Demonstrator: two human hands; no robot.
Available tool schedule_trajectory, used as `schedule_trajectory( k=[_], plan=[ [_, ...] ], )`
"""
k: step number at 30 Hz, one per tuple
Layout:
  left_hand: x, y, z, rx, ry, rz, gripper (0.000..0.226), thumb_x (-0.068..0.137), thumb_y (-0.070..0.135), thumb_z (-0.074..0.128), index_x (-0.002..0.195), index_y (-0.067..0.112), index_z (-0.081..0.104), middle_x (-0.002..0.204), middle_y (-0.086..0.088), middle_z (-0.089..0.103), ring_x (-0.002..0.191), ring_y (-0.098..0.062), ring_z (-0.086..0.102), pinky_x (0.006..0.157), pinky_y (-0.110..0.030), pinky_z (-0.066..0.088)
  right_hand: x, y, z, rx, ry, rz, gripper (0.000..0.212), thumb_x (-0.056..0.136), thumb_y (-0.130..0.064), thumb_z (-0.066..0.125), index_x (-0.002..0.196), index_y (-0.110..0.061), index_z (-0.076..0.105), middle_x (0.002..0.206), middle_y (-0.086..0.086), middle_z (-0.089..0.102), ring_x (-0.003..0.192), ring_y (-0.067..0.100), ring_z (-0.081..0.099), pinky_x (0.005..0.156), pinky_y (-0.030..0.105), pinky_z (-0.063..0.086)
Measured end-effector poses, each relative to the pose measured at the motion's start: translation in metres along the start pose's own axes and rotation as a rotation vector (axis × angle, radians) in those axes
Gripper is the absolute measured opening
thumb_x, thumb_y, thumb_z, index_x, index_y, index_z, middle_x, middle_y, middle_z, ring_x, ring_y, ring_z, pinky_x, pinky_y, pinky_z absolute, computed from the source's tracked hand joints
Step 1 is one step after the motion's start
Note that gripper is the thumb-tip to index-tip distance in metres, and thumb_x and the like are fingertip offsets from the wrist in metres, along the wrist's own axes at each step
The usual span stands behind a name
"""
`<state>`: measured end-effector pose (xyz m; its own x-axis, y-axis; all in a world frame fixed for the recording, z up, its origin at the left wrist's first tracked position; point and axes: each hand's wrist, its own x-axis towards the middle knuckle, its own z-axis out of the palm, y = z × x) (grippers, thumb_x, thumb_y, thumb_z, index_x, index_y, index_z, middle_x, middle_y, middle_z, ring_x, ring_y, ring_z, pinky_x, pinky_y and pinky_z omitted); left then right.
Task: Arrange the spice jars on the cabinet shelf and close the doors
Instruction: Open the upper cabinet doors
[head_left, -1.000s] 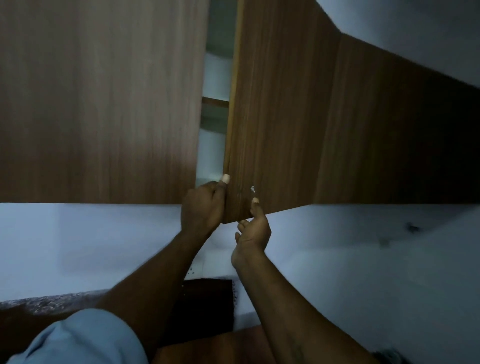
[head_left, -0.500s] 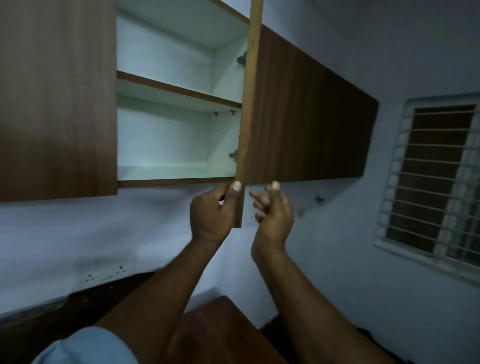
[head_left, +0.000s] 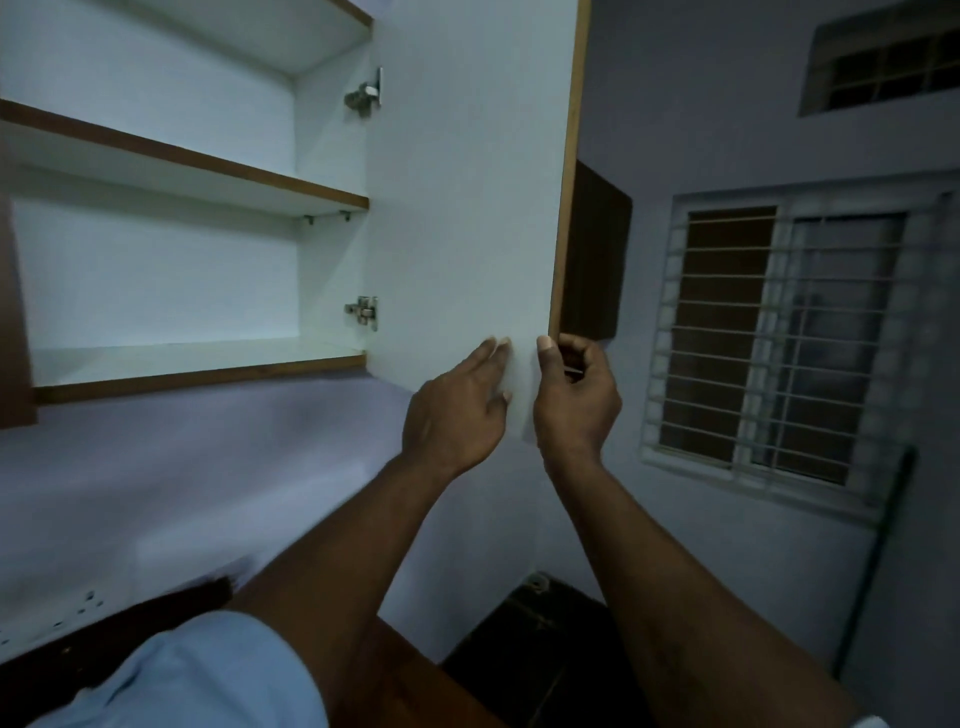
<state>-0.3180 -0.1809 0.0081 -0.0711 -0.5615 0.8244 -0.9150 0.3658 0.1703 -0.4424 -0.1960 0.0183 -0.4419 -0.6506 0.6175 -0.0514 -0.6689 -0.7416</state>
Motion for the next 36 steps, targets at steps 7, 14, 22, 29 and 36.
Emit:
schedule_trajectory(
  k=[7, 14, 22, 29, 36],
  plan=[
    [0.033, 0.009, 0.042, 0.122, -0.066, 0.106, 0.074, 0.102, 0.035, 0.051, 0.162, 0.034, 0.008, 0.169, 0.009, 0.005, 0.14, -0.02, 0.045, 0.099, -0.038, 0.053, 0.035, 0.039, -0.021, -0.312, 0.058, -0.216, 0.029, 0.097, -0.029, 0.068, 0.124, -0.033, 0.06, 0.113, -0.016, 0.071, 0.095, 0.003, 0.067, 0.08, 0.029, 0.058],
    [0.055, 0.013, 0.09, 0.208, -0.154, 0.11, 0.087, 0.098, 0.037, 0.056, 0.161, 0.034, -0.003, 0.17, 0.004, -0.009, 0.153, -0.025, 0.019, 0.098, -0.043, 0.054, 0.06, 0.086, -0.03, -0.552, 0.013, -0.318, 0.056, 0.097, -0.014, 0.066, 0.148, -0.031, 0.049, 0.133, -0.008, 0.064, 0.106, 0.012, 0.066, 0.085, 0.036, 0.059],
    [0.058, 0.016, 0.121, 0.315, -0.098, 0.081, 0.087, 0.096, 0.036, 0.051, 0.162, 0.029, -0.005, 0.17, -0.004, -0.003, 0.153, -0.029, 0.021, 0.08, -0.04, 0.058, 0.074, 0.107, -0.032, -0.656, -0.018, -0.418, 0.057, 0.1, -0.016, 0.061, 0.153, -0.024, 0.043, 0.14, -0.002, 0.058, 0.111, 0.016, 0.065, 0.083, 0.03, 0.056],
    [0.057, 0.004, 0.107, 0.315, -0.075, 0.14, 0.077, 0.098, 0.037, 0.047, 0.162, 0.03, 0.005, 0.17, 0.001, 0.006, 0.151, -0.024, 0.027, 0.087, -0.038, 0.056, 0.067, 0.094, -0.029, -0.697, 0.063, -0.503, 0.053, 0.09, -0.01, 0.068, 0.14, -0.02, 0.057, 0.134, 0.006, 0.053, 0.12, 0.022, 0.05, 0.092, 0.035, 0.051],
    [0.035, -0.049, 0.076, 0.319, -0.17, 0.191, 0.064, 0.093, 0.028, 0.058, 0.154, 0.021, 0.038, 0.155, -0.003, 0.046, 0.132, -0.029, 0.053, 0.09, -0.043, 0.055, 0.037, 0.059, 0.014, -0.549, -0.117, -0.731, 0.031, 0.09, -0.01, 0.067, 0.12, -0.017, 0.07, 0.116, 0.004, 0.064, 0.104, 0.021, 0.058, 0.083, 0.037, 0.051]
  ],
)
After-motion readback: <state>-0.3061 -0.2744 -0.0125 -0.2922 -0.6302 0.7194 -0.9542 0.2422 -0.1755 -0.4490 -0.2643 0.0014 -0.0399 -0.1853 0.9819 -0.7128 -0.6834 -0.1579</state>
